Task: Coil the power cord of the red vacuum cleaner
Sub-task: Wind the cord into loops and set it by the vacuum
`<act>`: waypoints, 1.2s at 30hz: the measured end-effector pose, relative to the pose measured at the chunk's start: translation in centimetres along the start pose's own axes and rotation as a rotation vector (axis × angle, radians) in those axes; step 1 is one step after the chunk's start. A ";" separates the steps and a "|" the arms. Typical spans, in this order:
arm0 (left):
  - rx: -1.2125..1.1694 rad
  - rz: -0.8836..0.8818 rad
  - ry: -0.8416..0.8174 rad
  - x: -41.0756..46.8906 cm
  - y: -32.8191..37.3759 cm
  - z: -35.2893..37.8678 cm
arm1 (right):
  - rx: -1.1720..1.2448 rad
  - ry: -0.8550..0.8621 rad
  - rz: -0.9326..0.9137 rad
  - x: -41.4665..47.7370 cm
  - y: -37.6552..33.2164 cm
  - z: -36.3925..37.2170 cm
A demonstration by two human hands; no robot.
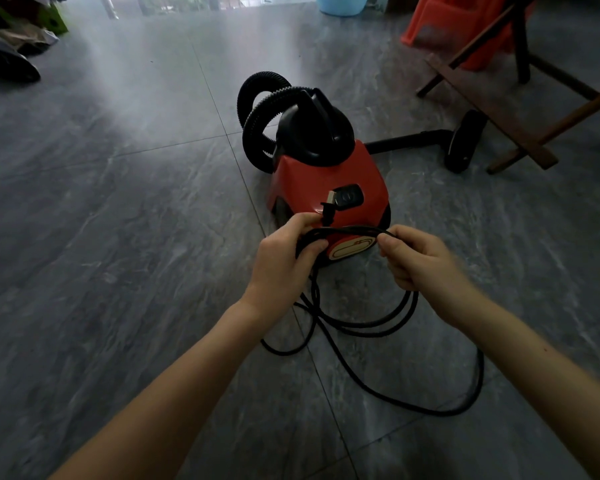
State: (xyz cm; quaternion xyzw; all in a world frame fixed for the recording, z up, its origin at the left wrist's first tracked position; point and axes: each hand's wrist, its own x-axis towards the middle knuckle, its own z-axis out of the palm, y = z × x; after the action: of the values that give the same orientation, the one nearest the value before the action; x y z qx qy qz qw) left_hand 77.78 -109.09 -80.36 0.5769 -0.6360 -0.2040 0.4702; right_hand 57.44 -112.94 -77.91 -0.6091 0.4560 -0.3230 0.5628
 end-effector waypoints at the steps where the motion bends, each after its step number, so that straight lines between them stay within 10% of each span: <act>1: -0.031 -0.023 -0.012 0.0 0.1 -0.1 | -0.003 -0.001 -0.003 0.0 0.0 0.0; 20: 0.151 0.073 -0.305 1.2 0.4 -1.0 | 0.034 -0.119 0.005 0.0 0.1 0.1; 29: 0.453 0.275 -0.336 1.1 0.2 -0.8 | -0.767 -0.006 -0.485 0.1 -0.3 0.5; 36: 0.109 0.088 -0.257 1.5 1.0 -0.3 | -0.861 -0.086 -0.409 0.6 0.1 1.3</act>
State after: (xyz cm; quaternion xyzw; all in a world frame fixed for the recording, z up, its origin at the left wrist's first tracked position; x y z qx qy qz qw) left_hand 77.69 -110.16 -78.84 0.5421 -0.7259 -0.2207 0.3613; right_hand 58.83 -112.94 -78.29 -0.8768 0.3956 -0.1833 0.2026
